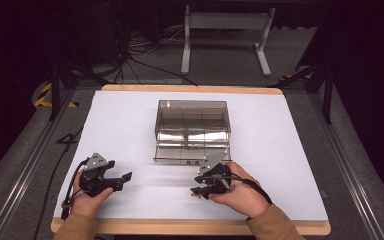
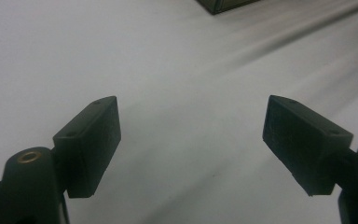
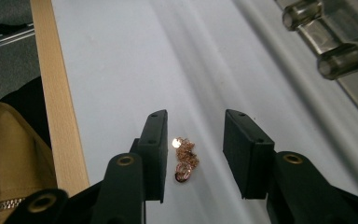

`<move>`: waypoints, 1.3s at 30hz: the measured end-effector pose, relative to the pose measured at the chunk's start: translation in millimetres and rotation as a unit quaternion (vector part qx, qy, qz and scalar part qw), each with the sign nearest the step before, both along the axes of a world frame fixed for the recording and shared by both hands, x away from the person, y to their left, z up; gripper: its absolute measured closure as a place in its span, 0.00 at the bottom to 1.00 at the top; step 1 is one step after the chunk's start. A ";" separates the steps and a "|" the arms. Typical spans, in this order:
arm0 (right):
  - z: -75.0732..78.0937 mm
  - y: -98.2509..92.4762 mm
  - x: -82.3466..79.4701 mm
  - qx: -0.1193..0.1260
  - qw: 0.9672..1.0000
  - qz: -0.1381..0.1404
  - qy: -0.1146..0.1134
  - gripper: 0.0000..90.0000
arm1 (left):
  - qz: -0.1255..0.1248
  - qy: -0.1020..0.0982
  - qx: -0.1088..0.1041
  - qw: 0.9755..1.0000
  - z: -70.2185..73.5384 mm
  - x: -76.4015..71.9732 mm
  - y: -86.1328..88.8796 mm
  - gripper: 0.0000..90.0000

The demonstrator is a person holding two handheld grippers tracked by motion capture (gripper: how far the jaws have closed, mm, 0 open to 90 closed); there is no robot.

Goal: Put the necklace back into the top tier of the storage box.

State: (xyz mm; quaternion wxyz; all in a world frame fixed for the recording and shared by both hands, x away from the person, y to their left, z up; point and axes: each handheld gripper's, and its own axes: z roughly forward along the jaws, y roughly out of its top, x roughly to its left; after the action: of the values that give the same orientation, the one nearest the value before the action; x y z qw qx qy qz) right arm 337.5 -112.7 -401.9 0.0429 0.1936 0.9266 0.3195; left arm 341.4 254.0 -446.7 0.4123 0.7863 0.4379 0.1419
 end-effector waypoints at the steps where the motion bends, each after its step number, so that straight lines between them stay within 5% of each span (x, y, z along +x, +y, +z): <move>1: 0.0 0.0 0.0 0.000 1.000 0.000 0.000 0.68 | 0.000 0.000 0.000 1.000 0.0 0.0 0.0 0.22; 14: -17.3 12.5 1.7 -0.046 0.999 0.013 0.018 0.73 | 0.000 0.003 0.001 1.000 -0.5 0.4 -0.3 0.22; 25: -23.3 19.0 0.7 -0.078 0.997 0.021 0.004 0.81 | 0.001 0.003 0.000 1.000 -0.9 0.5 -0.1 0.22; 32: -22.8 22.9 -1.9 -0.088 0.996 0.034 0.000 0.95 | 0.000 0.003 0.000 1.000 -0.8 0.5 -0.1 0.22; 39: -22.4 22.8 -0.4 -0.088 0.996 0.032 0.006 0.97 | 0.002 0.002 -0.001 1.000 -0.8 0.3 0.0 0.22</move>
State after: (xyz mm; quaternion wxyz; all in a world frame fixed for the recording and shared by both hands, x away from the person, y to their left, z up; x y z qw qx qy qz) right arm 337.1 -89.9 -424.3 0.0440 0.1617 0.9570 0.2370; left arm 341.7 254.0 -447.5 0.4121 0.7852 0.4403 0.1408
